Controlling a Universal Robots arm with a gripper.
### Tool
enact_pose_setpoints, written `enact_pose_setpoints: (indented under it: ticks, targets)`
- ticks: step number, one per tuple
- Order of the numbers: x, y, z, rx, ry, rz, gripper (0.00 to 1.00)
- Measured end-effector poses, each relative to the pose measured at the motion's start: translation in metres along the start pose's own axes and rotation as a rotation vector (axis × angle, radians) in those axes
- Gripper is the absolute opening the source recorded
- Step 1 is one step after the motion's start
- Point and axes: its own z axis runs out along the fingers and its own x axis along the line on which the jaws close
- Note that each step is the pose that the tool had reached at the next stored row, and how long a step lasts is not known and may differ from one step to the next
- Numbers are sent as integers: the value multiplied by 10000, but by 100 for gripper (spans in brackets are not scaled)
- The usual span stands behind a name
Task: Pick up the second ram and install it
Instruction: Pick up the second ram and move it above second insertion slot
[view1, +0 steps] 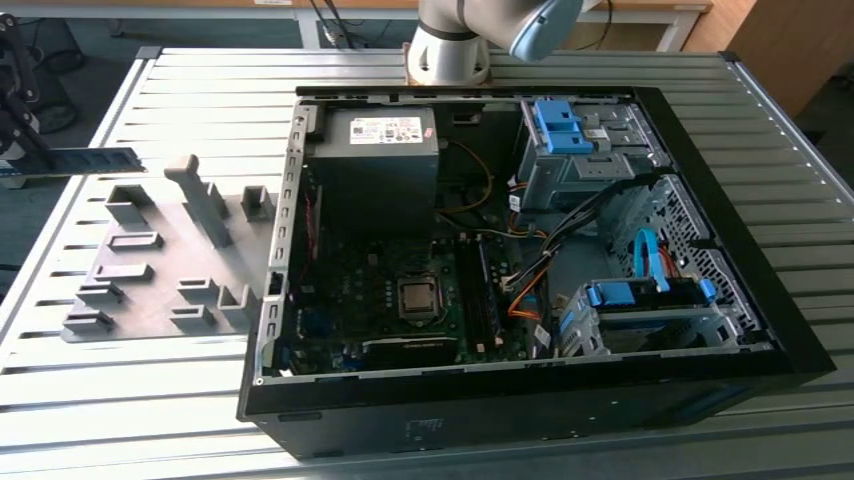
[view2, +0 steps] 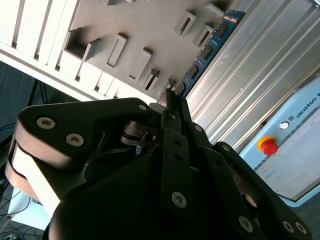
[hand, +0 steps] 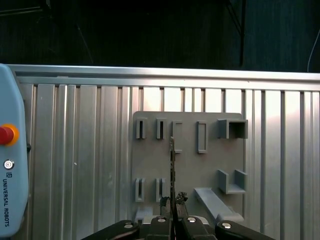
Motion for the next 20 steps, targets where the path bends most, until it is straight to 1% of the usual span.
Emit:
enact_pose_setpoints:
  ticks: [20]
  targets:
    - [0, -49, -1, 0, -1, 0, 14]
